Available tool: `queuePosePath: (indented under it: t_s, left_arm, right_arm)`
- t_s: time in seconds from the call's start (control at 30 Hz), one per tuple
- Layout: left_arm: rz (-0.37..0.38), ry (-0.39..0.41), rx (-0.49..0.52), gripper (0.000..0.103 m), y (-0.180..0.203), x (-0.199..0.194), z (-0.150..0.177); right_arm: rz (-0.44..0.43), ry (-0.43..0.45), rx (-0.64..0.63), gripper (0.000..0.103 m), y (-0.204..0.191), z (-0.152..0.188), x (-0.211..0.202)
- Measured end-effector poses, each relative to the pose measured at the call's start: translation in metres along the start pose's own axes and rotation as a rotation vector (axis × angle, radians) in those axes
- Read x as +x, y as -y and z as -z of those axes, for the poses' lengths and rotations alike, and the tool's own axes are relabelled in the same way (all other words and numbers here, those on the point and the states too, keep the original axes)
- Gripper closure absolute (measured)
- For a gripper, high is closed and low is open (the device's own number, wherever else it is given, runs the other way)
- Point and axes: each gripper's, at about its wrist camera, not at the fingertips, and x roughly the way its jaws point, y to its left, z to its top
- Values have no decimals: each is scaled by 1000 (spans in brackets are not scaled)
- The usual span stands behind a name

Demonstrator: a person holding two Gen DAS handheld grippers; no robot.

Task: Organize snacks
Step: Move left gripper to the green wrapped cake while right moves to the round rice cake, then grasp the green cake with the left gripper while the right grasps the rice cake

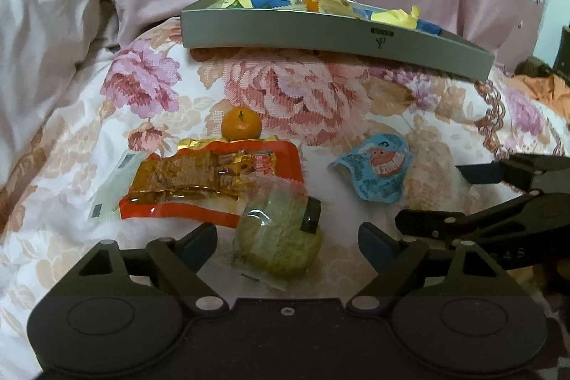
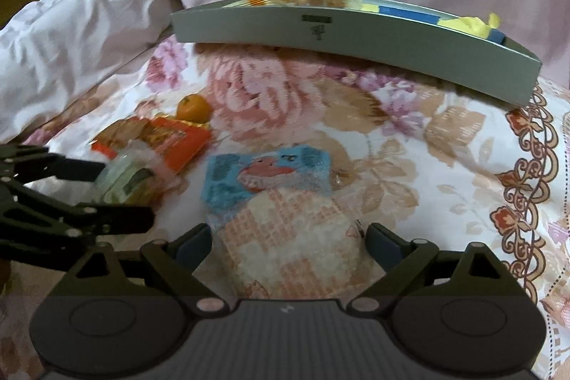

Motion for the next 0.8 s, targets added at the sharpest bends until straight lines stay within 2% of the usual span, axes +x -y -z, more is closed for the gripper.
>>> queuePosePath:
  t_s: [0.2,0.47,0.53,0.63,0.73,0.8]
  left_arm:
    - [-13,-11,-4,23,-3,2,1]
    - [-25,-9,2,27,-1,3,2]
    - [-23,-10,4,30,-1,3,2]
    - [-7,-15,10,34,0,3,3]
    - [4,-16,23,36,3,2,3]
    - [21,-21,28,49,4,2,4]
  right_arm:
    - [-2,-34,-61,2,-7,1,-1]
    - [46,-32,-275,1,-28,9,-5]
    - [44,-31,-266,1,-26,8,-3]
    - [19,-50,-185,1,-16,6,1]
    - [0,-58,-164,6,-14,6,-1]
    - [-6,-47,-189,13,-17,7,-3]
